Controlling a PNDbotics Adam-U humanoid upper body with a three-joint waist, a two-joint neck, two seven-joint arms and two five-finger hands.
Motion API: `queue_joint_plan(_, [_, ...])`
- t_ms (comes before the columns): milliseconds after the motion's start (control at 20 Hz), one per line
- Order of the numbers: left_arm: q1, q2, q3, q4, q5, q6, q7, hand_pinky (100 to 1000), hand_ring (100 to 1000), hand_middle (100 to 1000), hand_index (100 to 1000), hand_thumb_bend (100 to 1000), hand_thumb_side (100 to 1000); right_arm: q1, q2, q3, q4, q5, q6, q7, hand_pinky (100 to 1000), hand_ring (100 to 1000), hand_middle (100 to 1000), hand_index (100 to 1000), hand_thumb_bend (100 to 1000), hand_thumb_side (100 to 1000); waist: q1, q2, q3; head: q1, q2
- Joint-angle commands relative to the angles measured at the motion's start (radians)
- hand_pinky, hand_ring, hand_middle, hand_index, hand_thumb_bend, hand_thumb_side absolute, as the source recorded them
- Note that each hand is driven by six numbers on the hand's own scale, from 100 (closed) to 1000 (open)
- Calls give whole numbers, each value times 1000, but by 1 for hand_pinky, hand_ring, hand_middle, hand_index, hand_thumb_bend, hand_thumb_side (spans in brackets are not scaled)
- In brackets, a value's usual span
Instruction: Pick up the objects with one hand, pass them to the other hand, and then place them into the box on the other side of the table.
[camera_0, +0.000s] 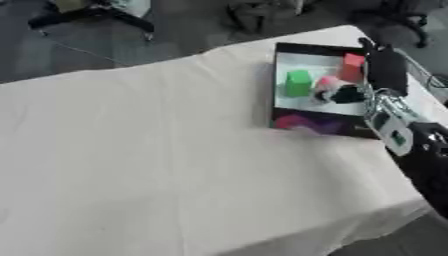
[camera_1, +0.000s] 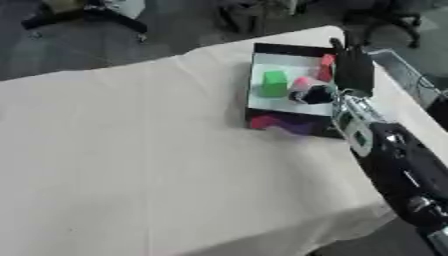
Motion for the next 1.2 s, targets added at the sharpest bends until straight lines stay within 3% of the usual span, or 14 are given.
queue_joint_plan(50, [-4,-11,39,-29,-4,20,16,670,585,591,703,447,592,19,-7,-32,-248,115,-17,-11,733,783,1000,887,770,393,-1,-14,-4,76,-5])
queue_joint_plan(150, [-9,-34,44,-32,-6,33,27,671,586,591,700,447,595,44,23,-12,-398,143,-56,-22,733,782,1000,870,684,381,-1,-14,-6,150,4])
queue_joint_plan(250, [-21,-58,48,-26,-12,46,26,672,588,595,700,447,599,48,53,34,-511,149,-117,3,731,782,1000,870,654,376,1,-13,-8,216,13])
queue_joint_plan(450, [-45,-100,53,-11,-22,67,11,673,590,596,699,444,602,32,108,130,-596,121,-224,86,719,774,1000,865,641,353,3,-17,-11,274,16])
queue_joint_plan(700, [-50,-147,36,-2,-31,86,-9,673,589,593,696,438,607,20,141,236,-602,46,-289,172,705,766,1000,864,657,308,-1,-19,-5,312,16])
queue_joint_plan(1200, [-43,-192,-20,-2,-68,101,-80,675,590,592,693,441,613,-40,140,342,-602,-21,-353,307,733,778,1000,882,629,261,-7,-11,-3,313,16])
